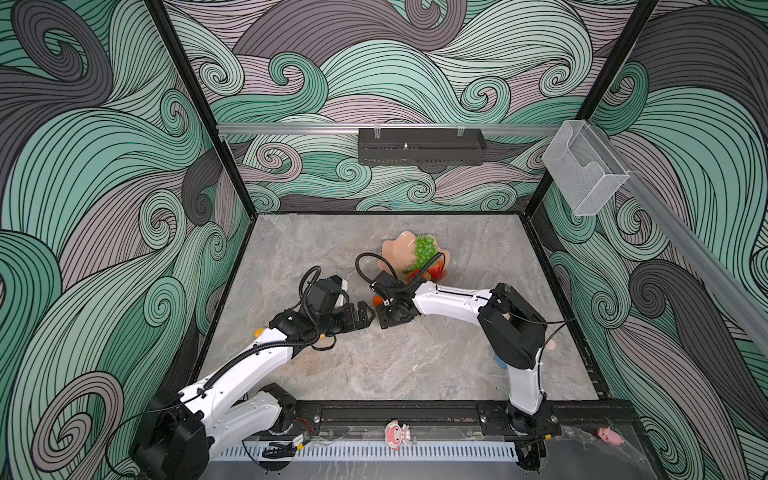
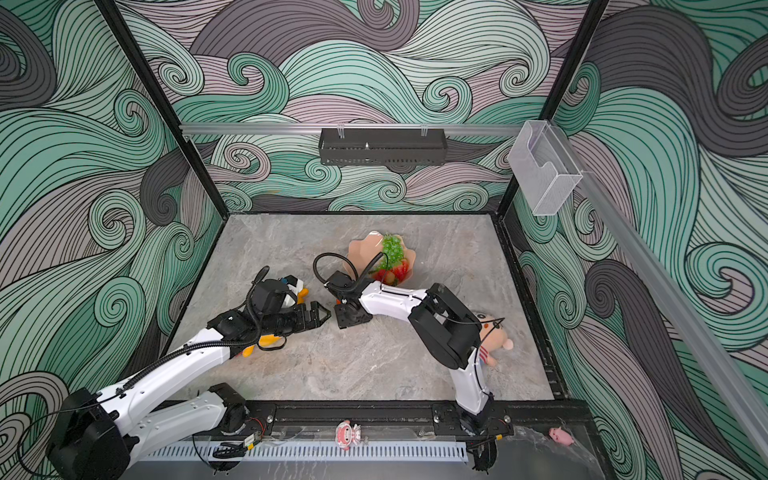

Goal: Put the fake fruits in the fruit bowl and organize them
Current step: 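Lower the right gripper and close it on the nearest tangerine, then lift the tangerine and carry it over the pink bowl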

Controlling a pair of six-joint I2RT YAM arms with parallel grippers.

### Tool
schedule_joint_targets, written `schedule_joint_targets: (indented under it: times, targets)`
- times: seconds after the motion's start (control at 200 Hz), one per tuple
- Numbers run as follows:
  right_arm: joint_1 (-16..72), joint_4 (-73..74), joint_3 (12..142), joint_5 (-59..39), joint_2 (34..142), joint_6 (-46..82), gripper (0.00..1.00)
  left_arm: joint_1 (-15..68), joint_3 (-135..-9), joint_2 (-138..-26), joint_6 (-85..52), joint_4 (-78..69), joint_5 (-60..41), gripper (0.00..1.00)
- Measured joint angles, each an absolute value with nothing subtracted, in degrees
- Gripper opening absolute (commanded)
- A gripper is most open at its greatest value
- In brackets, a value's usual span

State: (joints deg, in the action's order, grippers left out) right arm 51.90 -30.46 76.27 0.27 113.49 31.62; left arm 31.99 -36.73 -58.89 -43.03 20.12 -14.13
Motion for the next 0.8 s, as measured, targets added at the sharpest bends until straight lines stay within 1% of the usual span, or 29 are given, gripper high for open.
schedule_joint_targets:
  times: [0.325, 0.595, 0.8]
  targets:
    - [51.90, -29.65, 74.24, 0.23, 112.25, 31.81, 0.40, 31.99, -36.73, -57.65, -42.68, 20.75, -14.04, 0.99]
    - [52.16, -29.45, 66.11, 0.27, 103.42, 32.16, 0.35, 31.99, -36.73, -57.67, -42.35, 21.41, -14.46, 0.99]
    - [52.16, -29.54, 63.88, 1.21, 97.08, 32.58, 0.34, 31.99, -37.06, -58.83, -42.22, 21.39, -15.11, 0.99]
